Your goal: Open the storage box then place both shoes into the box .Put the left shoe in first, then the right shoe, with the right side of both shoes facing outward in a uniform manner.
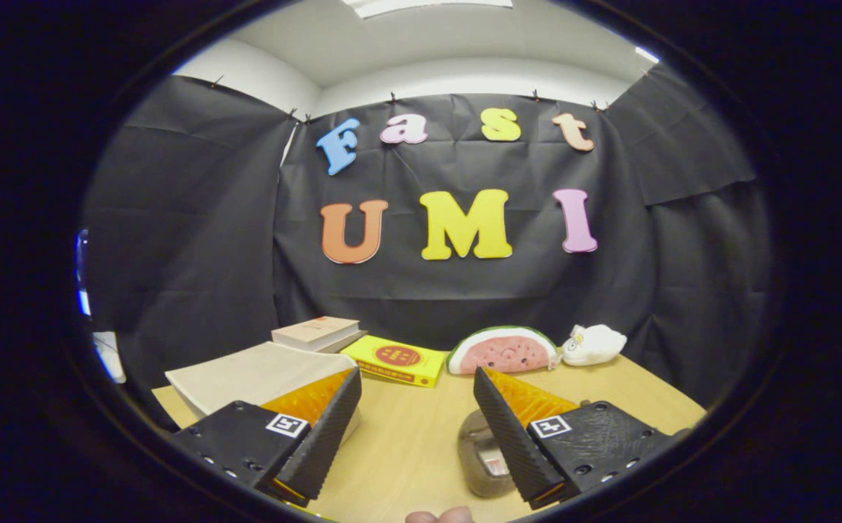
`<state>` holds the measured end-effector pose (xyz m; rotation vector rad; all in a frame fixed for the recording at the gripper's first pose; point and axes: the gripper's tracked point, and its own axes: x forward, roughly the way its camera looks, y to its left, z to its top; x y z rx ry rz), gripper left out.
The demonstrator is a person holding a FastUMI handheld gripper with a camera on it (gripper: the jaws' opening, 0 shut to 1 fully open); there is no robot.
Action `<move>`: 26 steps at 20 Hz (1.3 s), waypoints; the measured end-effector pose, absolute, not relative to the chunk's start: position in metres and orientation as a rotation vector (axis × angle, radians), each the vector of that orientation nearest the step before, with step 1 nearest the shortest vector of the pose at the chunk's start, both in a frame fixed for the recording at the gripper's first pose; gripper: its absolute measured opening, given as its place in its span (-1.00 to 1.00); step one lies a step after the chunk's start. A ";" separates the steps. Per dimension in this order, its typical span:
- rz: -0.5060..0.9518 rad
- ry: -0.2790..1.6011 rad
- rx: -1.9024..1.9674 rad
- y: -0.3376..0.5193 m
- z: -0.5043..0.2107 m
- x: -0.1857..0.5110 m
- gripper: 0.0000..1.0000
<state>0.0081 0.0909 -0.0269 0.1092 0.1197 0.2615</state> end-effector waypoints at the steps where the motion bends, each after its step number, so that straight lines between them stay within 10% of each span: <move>1: 0.284 0.136 0.134 0.101 -0.032 0.011 0.91; 26: 0.648 0.668 0.889 0.232 -0.107 0.042 0.91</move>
